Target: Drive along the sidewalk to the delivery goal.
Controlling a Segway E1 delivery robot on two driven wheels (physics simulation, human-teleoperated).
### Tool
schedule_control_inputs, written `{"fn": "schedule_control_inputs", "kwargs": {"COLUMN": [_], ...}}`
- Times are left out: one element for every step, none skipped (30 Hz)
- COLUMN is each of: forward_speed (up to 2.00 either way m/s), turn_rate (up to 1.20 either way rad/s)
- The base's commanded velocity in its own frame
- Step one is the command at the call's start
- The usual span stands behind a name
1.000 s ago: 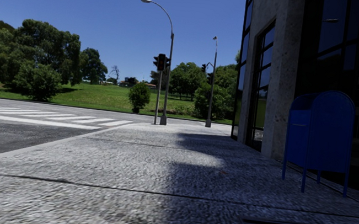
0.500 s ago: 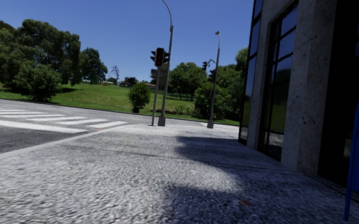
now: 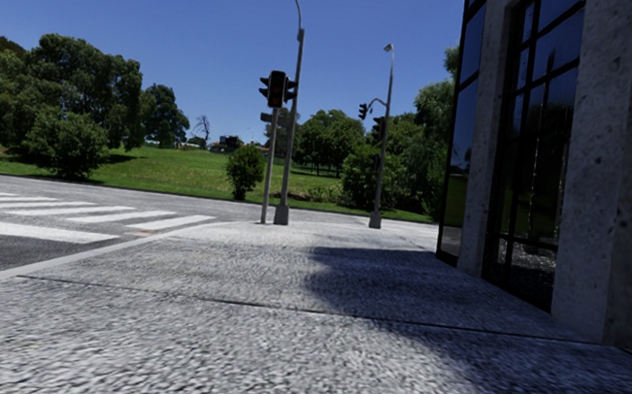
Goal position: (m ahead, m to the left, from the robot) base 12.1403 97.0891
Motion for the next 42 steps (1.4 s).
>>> {"fn": "schedule_control_inputs", "kwargs": {"forward_speed": [2.00, 2.00, 2.00, 2.00, 2.00, 2.00, 2.00, 2.00, 2.00, 2.00, 2.00, 2.00, 2.00, 2.00, 1.95, 1.93, 1.92, 1.92, 1.91, 1.86, 1.73, 1.73, 1.51, 1.37, 1.24, 1.24, 1.14, 1.11, 1.11, 1.10, 1.10, 1.10, 1.10, 1.10, 1.10, 1.10, 1.10, 1.10, 1.10, 1.10, 1.10, 1.10], "turn_rate": [0.00, 0.00, 0.00, 0.00, 0.00, 0.00, 0.00, 0.00, 0.00, 0.00, 0.00, 0.00, 0.00, 0.00, 0.00, 0.00, 0.00, 0.00, 0.00, 0.00, 0.00, 0.00, 0.00, 0.00, 0.00, 0.00, 0.00, 0.00, 0.00, 0.00, 0.00, 0.00, 0.00, 0.03, 0.04, 0.05, 0.05, 0.05, 0.05, 0.05, 0.05, 0.05]}}
